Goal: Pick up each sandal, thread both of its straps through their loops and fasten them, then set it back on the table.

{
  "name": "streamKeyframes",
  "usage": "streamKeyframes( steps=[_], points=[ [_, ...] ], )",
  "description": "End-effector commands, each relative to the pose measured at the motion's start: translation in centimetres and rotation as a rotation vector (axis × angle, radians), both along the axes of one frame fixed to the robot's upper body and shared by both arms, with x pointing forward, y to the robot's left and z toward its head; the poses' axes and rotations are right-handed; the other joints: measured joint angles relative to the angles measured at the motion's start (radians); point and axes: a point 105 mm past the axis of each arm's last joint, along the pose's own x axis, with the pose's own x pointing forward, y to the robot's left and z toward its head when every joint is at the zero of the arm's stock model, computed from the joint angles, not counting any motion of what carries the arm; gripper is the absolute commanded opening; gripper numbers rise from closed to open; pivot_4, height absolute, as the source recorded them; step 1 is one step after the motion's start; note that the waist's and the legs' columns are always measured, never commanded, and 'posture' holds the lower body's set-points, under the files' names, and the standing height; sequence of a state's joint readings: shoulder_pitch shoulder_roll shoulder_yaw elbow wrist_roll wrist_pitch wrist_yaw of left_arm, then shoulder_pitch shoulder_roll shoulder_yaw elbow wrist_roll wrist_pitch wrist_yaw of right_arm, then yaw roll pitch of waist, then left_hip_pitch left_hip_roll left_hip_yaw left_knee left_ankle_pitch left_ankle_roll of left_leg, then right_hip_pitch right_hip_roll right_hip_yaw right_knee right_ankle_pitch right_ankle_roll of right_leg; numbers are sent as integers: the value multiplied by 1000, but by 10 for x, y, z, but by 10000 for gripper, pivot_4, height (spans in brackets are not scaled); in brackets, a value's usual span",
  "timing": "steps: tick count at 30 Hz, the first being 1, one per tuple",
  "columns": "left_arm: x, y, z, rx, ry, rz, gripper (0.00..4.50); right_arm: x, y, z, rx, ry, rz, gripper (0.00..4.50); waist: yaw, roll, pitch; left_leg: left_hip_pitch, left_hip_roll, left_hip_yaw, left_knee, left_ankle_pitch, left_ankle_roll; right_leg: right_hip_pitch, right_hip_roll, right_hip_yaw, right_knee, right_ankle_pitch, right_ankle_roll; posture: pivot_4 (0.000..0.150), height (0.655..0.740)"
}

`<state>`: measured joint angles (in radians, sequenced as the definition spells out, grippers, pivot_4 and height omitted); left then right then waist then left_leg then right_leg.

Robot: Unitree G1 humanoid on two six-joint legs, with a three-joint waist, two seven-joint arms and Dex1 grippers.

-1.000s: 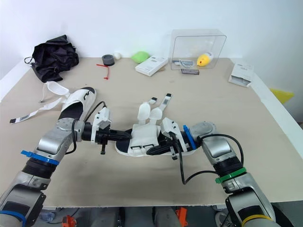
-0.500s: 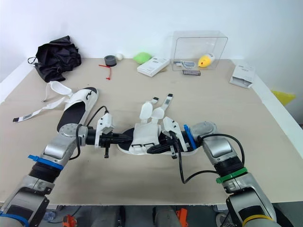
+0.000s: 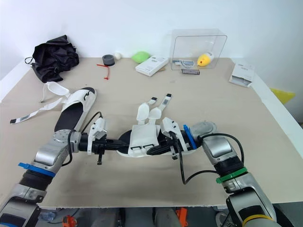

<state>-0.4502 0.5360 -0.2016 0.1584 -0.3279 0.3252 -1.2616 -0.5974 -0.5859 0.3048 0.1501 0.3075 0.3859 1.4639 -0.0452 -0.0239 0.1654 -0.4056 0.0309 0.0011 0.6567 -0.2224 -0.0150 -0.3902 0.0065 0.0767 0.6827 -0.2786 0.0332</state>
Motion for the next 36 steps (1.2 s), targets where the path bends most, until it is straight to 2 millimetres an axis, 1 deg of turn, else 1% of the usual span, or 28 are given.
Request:
streamKeyframes(
  steps=[1,2,3,5,8,10,13,15,18,19,21,24,30,36],
  points=[
    [4,14,-40,123,87,104,1198,4,-4,15,25,-48,-2,0,0,0,0,1,0,0,0,0,0,1,-1,0,0,0,0,1500,7400],
    [6,14,-40,120,82,118,1198,4,-4,15,25,-47,-1,0,1,0,0,1,0,0,0,1,0,1,-1,0,0,0,1,1500,7400],
    [12,11,-33,77,71,146,1198,4,-4,15,25,-45,0,0,1,0,0,2,0,0,0,2,1,2,-2,0,0,1,1,1500,7400],
    [18,4,-16,-25,64,164,1198,3,-4,15,23,-43,3,0,3,0,0,2,-1,0,0,5,2,3,-3,-1,0,2,2,1500,7400],
    [17,-4,8,-137,62,129,1198,2,-4,14,21,-39,6,0,2,0,0,2,-2,0,0,8,2,2,-5,-2,0,5,4,1500,7400],
    [16,-6,18,-159,52,104,1198,2,-4,14,20,-38,8,0,1,0,0,0,-2,0,0,9,2,0,-5,-1,0,6,5,1500,7400],
    [17,-7,27,-164,41,82,1198,2,-4,14,21,-37,9,0,1,-1,1,-2,-3,0,0,9,2,-2,-5,-1,0,6,5,1500,7400],
    [16,-6,25,-123,23,56,1198,2,-3,14,22,-37,11,0,0,-1,1,-3,-3,0,-2,9,2,-3,-5,-1,0,5,4,1500,7400],
    [21,3,-1,34,-40,44,1198,2,-3,14,24,-38,12,0,0,-1,1,-3,-3,0,-4,9,1,-4,-4,-1,0,4,3,1500,7400],
    [23,4,-6,57,-52,45,1198,2,-3,15,25,-38,13,0,1,-1,1,-3,-4,0,-4,9,1,-4,-4,-1,-1,4,3,1500,7400],
    [28,3,-8,53,-64,55,1198,1,-2,15,27,-38,15,0,1,-1,1,-3,-3,0,-4,9,1,-4,-4,-2,-1,6,0,1500,7400],
    [31,0,-12,66,-89,42,1198,0,-2,15,29,-38,16,0,1,-1,1,-3,-3,0,-3,9,1,-3,-5,-2,-1,5,2,1500,7400],
    [18,-6,-26,70,-64,-42,1198,-2,-3,16,30,-36,11,0,1,-1,1,-2,-4,0,-2,9,2,-1,-6,-2,-1,5,4,1500,7400],
    [6,-6,-31,49,-4,-66,1198,-1,-5,15,29,-32,-6,0,1,-1,1,-2,-4,-1,-4,9,2,-1,-6,-2,-1,3,4,1500,7400]
  ],
)
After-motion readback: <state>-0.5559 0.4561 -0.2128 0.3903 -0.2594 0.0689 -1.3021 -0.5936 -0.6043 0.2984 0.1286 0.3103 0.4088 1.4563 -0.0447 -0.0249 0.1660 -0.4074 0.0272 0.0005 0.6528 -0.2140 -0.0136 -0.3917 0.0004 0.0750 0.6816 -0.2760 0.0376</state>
